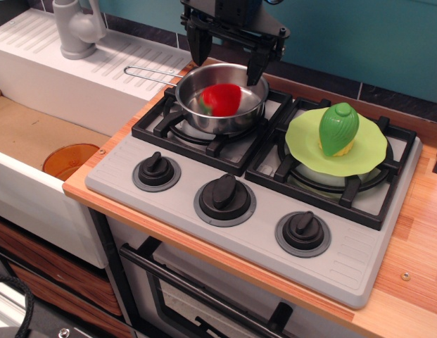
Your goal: Put corncob on plate and strawberry in pot or pan on stove
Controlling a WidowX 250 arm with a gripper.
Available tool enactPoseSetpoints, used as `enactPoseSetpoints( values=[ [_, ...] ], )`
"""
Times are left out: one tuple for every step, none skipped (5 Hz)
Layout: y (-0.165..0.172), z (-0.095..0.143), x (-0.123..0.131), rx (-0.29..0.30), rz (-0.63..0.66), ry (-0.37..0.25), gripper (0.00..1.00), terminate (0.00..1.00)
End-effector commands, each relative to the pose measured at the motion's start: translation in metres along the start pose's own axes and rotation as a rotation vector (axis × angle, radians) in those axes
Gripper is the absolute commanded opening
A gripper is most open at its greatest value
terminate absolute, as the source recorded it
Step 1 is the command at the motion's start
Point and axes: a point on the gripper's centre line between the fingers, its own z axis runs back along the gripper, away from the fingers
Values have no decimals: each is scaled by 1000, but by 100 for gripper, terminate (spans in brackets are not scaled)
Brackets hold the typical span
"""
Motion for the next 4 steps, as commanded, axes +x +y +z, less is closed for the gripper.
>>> enactPoseSetpoints(
  values=[
    [-18,31,-5,3,16,-16,100,0],
    [-39,40,-20,-19,37,6,100,0],
    [-57,45,-32,-43,64,28,100,0],
    [-68,42,-35,-43,84,11,100,0]
  ],
)
